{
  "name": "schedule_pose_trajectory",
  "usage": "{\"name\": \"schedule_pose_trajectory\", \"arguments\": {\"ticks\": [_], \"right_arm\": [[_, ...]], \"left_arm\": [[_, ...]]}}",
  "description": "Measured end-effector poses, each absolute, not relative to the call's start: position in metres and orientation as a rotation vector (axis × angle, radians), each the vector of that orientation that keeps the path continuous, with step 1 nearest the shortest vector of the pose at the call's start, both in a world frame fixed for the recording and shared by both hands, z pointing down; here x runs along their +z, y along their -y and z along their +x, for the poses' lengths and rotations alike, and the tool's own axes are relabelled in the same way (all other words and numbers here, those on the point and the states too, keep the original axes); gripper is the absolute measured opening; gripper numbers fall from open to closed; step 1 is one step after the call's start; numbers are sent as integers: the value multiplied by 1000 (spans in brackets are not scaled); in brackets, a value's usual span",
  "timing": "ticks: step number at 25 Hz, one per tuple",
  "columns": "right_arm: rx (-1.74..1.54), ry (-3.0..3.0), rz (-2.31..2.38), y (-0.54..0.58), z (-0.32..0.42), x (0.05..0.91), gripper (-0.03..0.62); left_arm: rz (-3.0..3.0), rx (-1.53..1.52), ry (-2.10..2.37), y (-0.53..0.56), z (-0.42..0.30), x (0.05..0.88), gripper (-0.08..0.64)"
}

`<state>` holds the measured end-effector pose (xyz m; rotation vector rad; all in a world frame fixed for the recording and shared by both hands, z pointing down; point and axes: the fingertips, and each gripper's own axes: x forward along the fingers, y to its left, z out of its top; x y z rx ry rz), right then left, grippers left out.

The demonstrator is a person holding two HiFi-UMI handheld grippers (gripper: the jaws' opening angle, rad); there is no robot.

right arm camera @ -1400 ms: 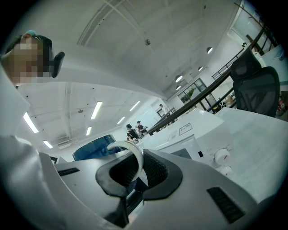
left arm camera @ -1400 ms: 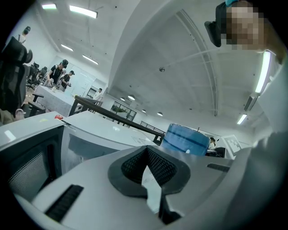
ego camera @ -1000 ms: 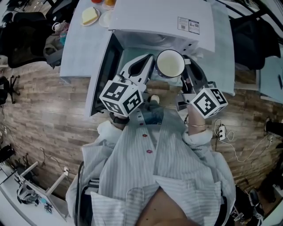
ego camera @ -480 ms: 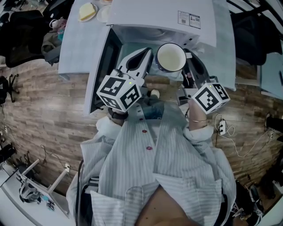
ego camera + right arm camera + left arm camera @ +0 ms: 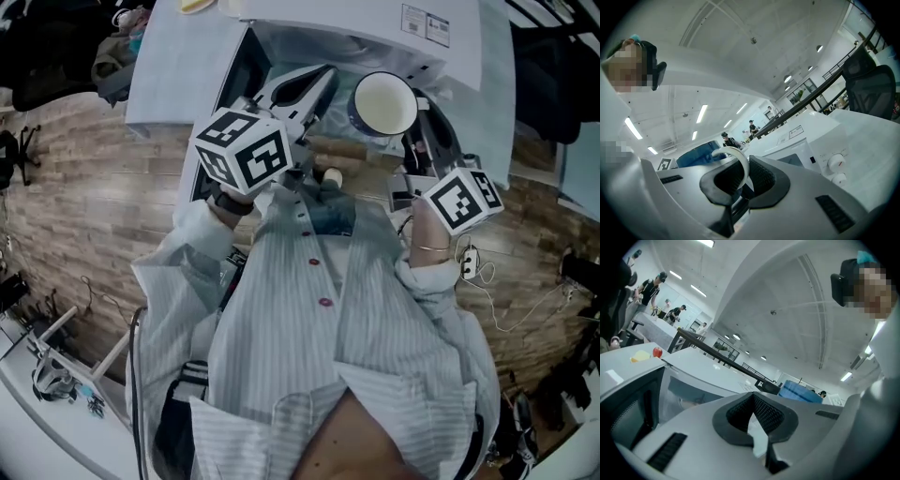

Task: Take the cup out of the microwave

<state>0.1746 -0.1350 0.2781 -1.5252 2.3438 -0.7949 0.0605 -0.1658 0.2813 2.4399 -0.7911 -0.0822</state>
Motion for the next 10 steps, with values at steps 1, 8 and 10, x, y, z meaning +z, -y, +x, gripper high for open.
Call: {"name": "schedule_pose_trajectory", "arguments": {"ticks": [1, 8, 10], "right_arm": [[-793, -2351, -1516, 135, 174, 277, 52], [-709, -2372, -1489, 136, 176, 265, 52], [-698, -2368, -1490, 137, 177, 265, 53]], "left_arm": [[2416, -85, 789, 166, 58, 283, 8], [2464, 27, 696, 159, 71, 301, 8], [2476, 56, 675, 157, 74, 307, 8]]}}
